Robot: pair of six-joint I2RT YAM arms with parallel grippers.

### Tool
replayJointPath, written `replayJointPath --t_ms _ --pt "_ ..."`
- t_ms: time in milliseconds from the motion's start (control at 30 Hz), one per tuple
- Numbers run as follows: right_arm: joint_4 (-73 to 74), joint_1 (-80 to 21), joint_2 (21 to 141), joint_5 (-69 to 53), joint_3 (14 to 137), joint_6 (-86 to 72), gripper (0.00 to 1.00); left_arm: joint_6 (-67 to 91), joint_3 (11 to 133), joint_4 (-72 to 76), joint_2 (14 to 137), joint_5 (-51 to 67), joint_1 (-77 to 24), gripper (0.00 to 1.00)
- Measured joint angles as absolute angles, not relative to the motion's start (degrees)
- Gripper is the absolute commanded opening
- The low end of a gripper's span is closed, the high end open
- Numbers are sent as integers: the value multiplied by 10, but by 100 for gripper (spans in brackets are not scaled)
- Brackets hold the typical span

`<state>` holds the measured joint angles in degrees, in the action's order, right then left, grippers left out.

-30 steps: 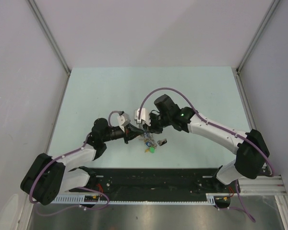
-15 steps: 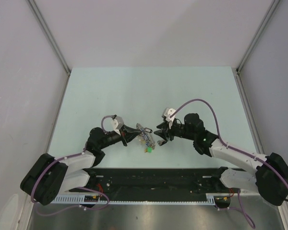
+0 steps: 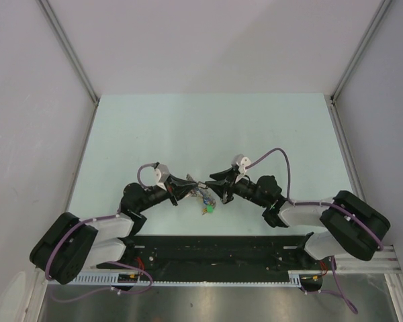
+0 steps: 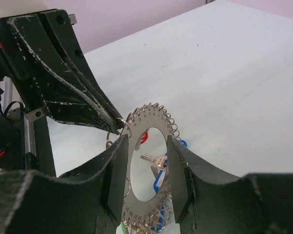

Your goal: Put the keys on the keyring

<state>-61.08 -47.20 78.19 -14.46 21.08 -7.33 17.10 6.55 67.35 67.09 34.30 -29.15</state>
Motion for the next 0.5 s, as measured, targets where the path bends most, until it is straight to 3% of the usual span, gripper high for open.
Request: replayJointPath --t_ms 500 --pt "-731 -486 878 -128 210 -121 42 176 63 686 671 333 -295 0"
